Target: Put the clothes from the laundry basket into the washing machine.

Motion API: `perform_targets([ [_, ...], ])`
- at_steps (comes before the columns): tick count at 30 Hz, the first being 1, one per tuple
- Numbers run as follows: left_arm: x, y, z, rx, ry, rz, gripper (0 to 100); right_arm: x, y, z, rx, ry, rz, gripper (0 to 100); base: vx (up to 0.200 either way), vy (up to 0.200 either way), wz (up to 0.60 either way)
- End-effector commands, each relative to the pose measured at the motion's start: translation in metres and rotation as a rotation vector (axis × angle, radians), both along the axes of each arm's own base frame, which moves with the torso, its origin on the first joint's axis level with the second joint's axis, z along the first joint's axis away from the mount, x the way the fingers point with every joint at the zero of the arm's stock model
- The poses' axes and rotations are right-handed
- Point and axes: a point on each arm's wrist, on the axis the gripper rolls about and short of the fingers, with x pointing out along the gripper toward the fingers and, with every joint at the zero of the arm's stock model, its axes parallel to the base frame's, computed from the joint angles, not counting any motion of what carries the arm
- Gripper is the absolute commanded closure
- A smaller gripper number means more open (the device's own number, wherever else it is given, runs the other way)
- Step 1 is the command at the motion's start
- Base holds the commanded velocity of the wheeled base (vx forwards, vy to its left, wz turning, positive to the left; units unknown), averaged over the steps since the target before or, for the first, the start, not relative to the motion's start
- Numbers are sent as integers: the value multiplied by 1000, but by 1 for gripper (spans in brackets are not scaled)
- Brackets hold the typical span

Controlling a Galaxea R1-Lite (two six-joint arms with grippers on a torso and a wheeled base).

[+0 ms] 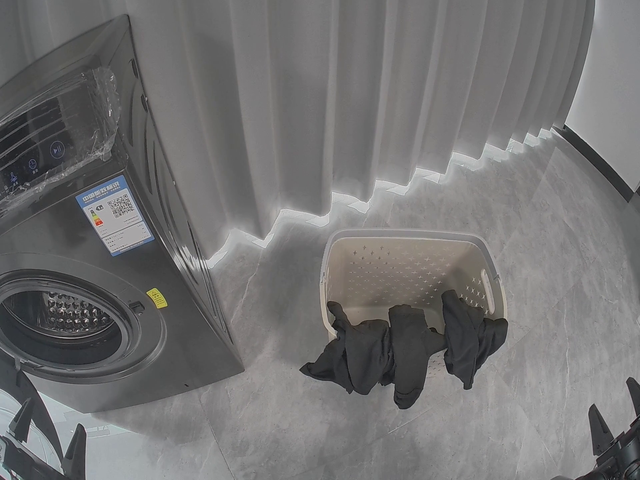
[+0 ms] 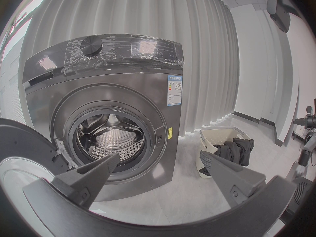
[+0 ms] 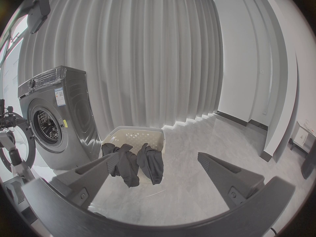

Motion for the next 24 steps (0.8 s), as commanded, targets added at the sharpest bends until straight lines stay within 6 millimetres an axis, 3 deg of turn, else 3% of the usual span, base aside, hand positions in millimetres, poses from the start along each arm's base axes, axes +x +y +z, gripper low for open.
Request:
perform_targets([
  [1, 0, 0, -5, 0, -1, 1, 0, 0, 0, -3, 0, 5, 1, 0, 0, 0, 0],
  [8, 0, 0, -5, 0, -1, 1, 0, 0, 0, -3, 0, 5, 1, 0, 0, 0, 0],
  [17, 0, 0, -5, 0, -1, 1, 0, 0, 0, -3, 0, 5, 1, 0, 0, -200, 0],
  [24, 0, 0, -5, 0, -1, 1, 0, 0, 0, -3, 0, 5, 1, 0, 0, 0, 0],
])
